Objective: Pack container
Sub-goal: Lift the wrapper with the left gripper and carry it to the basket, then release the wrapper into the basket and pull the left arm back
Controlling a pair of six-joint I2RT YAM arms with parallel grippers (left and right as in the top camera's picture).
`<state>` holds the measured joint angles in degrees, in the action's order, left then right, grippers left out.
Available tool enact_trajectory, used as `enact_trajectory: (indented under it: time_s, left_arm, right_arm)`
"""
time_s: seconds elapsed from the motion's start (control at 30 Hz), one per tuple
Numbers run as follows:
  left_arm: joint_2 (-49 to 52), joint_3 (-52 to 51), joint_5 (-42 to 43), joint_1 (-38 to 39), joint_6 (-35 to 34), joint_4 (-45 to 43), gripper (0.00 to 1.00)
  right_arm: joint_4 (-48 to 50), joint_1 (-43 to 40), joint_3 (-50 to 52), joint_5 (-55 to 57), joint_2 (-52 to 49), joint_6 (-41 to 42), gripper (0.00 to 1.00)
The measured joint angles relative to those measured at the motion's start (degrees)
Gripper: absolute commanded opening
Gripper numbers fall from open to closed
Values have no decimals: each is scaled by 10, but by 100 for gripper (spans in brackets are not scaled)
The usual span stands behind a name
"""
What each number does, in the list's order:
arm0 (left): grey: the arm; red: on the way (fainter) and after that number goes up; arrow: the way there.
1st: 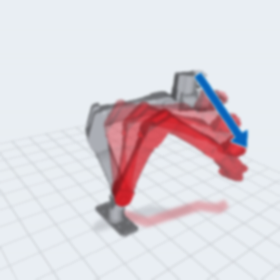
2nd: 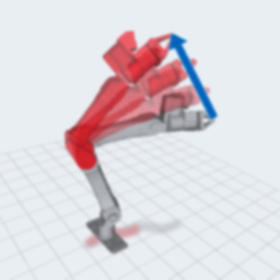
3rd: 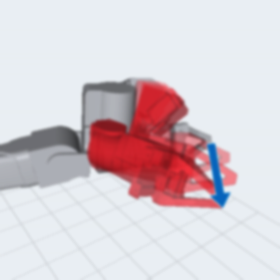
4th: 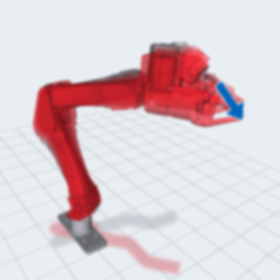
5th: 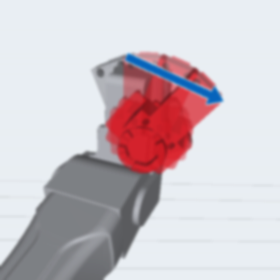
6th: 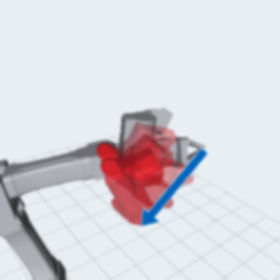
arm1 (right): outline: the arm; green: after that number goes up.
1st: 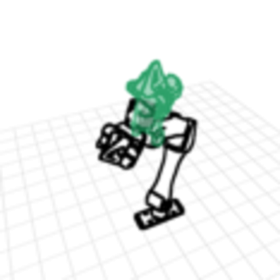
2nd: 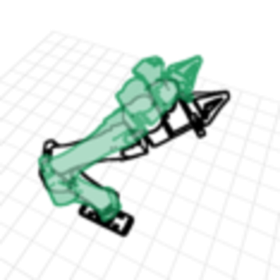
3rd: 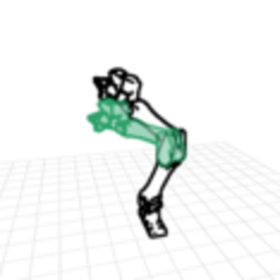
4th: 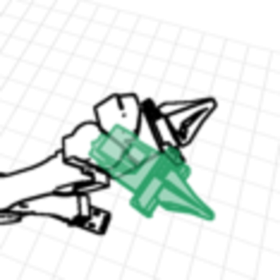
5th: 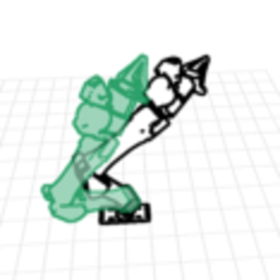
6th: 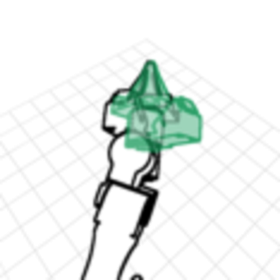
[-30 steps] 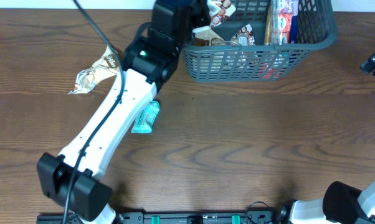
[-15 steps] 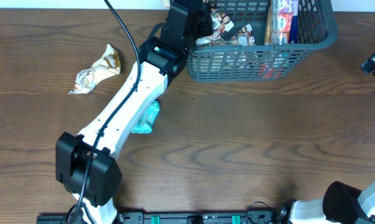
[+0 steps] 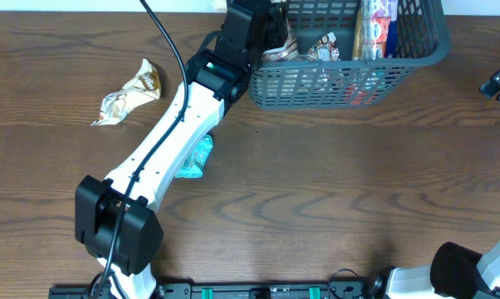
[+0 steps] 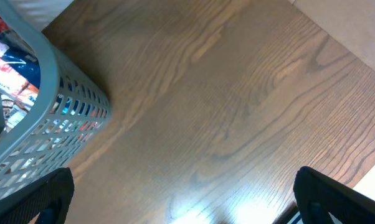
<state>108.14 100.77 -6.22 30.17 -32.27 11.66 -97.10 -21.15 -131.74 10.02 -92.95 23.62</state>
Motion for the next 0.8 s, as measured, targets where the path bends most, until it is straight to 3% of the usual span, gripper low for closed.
enact_trajectory:
  time_s: [0.23, 0.53, 0.67, 0.73, 0.8]
  left_arm:
    - [0, 0, 0, 0, 11, -3, 58]
    - [-26, 0, -3, -2, 27, 2, 70]
    - [-114, -1, -45, -13, 33, 39, 75]
    - [-170, 0, -92, -24, 37, 78, 86]
    - [-223, 3, -147, -41, 24, 125, 89]
  right_arm:
    - [0, 0, 0, 0, 0, 0, 99]
    - [0, 0, 0, 0, 0, -9, 99]
    - [0, 0, 0, 0, 0, -11, 99]
    - [0, 0, 0, 0, 0, -11, 99]
    - [0, 0, 0, 0, 0, -12, 99]
